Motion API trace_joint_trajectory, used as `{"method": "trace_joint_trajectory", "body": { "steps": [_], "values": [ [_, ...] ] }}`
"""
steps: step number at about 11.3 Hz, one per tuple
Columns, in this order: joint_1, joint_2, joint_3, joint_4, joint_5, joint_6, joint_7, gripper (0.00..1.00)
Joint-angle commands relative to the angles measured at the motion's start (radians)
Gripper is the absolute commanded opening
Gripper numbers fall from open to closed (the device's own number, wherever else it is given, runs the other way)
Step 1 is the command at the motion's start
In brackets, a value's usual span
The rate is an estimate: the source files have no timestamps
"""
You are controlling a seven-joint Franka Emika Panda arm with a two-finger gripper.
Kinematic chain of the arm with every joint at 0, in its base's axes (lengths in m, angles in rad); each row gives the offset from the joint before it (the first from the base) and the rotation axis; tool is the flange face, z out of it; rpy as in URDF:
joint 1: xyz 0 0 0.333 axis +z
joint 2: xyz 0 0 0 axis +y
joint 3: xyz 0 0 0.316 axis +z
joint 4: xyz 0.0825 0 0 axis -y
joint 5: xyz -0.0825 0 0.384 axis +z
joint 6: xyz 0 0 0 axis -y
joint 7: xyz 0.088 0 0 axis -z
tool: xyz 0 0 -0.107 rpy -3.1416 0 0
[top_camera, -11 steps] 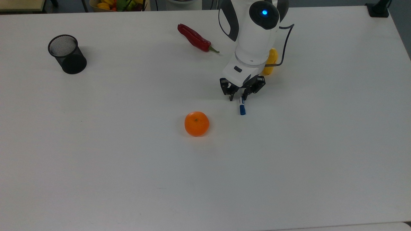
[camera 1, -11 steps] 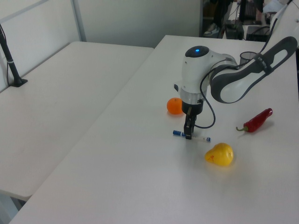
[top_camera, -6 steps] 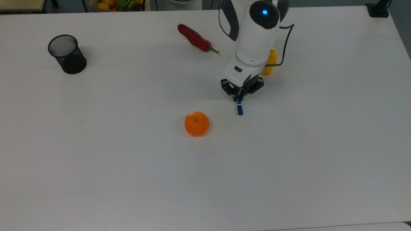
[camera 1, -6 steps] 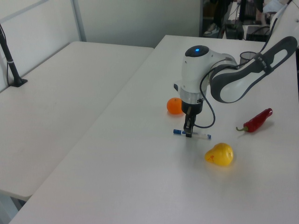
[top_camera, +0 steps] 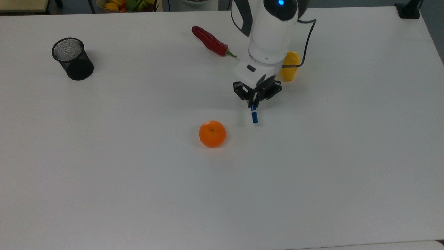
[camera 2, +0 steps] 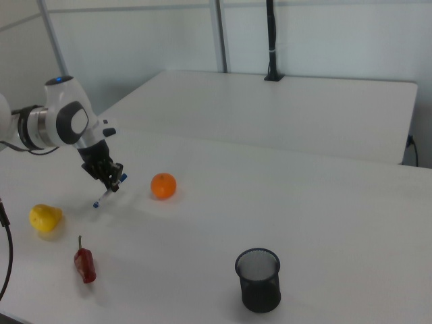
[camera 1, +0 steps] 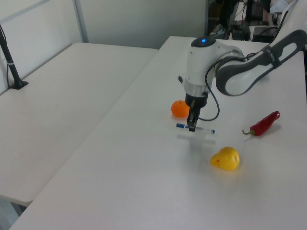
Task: Place marker
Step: 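Carry the marker over to the black mesh pen cup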
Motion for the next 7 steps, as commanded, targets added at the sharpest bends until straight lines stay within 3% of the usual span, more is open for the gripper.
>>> {"method": "trace_joint_trajectory", "body": {
  "steps": [1,5,7],
  "values": [
    [-0.031,-0.133,0.002,-0.019,0.004,-0.123,-0.009,0.00],
    [-0.066,-0.228,0.002,-0.019,0.065,-0.197,-0.022,0.00],
    [-0.084,-0.288,-0.001,-0.017,0.109,-0.272,-0.105,0.00]
  ]
}}
